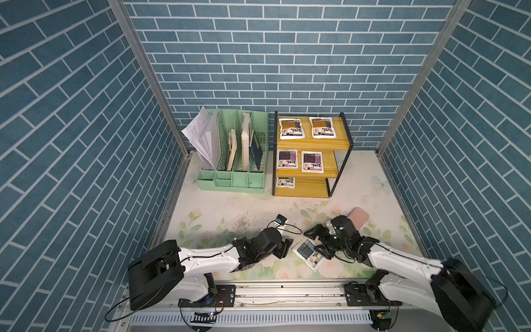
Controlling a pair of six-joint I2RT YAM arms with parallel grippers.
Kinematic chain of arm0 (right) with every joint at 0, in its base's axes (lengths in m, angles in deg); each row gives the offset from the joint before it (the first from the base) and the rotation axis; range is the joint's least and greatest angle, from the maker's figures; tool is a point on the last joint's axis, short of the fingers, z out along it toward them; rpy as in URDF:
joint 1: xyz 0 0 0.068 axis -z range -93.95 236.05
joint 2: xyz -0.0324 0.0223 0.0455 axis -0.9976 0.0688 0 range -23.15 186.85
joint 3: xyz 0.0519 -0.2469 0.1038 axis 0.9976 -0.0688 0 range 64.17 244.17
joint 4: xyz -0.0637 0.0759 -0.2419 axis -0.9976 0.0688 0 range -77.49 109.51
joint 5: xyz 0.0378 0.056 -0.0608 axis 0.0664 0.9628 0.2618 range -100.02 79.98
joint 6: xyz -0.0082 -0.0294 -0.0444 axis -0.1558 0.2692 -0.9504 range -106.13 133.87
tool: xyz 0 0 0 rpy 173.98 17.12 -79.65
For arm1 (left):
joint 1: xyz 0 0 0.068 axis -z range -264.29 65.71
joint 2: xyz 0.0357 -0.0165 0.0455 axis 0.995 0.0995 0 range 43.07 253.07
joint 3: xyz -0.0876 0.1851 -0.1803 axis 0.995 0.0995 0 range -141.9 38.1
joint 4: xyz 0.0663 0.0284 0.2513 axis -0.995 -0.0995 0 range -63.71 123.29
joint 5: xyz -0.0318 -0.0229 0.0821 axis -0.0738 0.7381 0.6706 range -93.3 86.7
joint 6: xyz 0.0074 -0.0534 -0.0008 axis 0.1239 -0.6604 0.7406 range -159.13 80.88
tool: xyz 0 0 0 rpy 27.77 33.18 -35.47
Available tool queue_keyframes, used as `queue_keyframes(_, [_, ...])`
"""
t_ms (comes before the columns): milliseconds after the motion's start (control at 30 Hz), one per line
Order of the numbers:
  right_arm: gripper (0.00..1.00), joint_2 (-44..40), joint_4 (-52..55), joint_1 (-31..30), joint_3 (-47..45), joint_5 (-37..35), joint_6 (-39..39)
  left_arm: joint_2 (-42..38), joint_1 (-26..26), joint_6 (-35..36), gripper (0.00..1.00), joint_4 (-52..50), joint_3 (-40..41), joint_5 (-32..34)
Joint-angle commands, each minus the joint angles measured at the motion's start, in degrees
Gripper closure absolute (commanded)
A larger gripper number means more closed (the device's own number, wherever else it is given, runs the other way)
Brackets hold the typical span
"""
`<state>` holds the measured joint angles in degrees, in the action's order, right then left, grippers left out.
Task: Place the bagged coffee beans on the shelf by color
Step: Move the bagged coffee beans to the center of the board.
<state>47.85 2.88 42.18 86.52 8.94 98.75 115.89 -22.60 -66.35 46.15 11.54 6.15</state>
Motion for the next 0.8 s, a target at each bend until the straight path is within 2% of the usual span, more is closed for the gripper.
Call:
queue_keyframes(0, [0.10,9.9,-9.8,-4.1,7.9,-8.9,6.7,-4.2,-3.4,-5.6,0.33,-5.7,1.8,2.3])
queue_keyframes(133, [0.10,13.0,-7.6,-4.5,16.3,-10.5,1.8,-14.1,-9.4,-9.5,0.32,-12.8,3.4,-1.0])
queue_keyframes(200, [0.10,11.7,-2.0,-4.0,19.6,-10.6,-6.1,-18.5,-13.2,-11.4,0.32,-15.7,4.2,-6.7])
queue_keyframes(267, [0.08,10.7,9.3,-2.4,24.9,-9.1,-20.8,-22.3,-15.6,-14.0,0.37,-17.1,5.7,-13.7])
queue_keyframes(333, [0.08,10.7,20.7,-0.9,30.2,-6.8,-39.1,-23.4,-15.1,-14.5,0.40,-17.0,6.9,-19.6])
queue_keyframes(367, [0.08,10.5,28.3,-0.7,32.3,-8.8,-47.4,-23.1,-13.4,-14.1,0.41,-18.0,6.9,-20.5])
queue_keyframes(433, [0.09,10.8,40.2,-0.1,35.0,-12.8,-60.0,-20.3,-8.0,-11.3,0.42,-21.6,4.9,-17.6])
queue_keyframes(500, [0.09,10.3,43.5,1.0,33.9,-11.9,-67.7,-15.0,-3.4,-8.0,0.42,-23.2,2.4,-14.4])
queue_keyframes(567, [0.09,9.9,41.0,2.3,31.6,-6.6,-71.0,-8.3,-0.5,-5.5,0.42,-21.6,0.4,-12.9])
queue_keyframes(667, [0.10,12.0,33.3,2.9,29.2,2.4,-70.6,0.5,3.2,-2.4,0.40,-19.8,-3.6,-9.4])
queue_keyframes(767, [0.12,16.4,29.0,2.8,29.6,4.8,-69.3,6.7,6.0,0.4,0.36,-20.2,-7.6,-6.2])
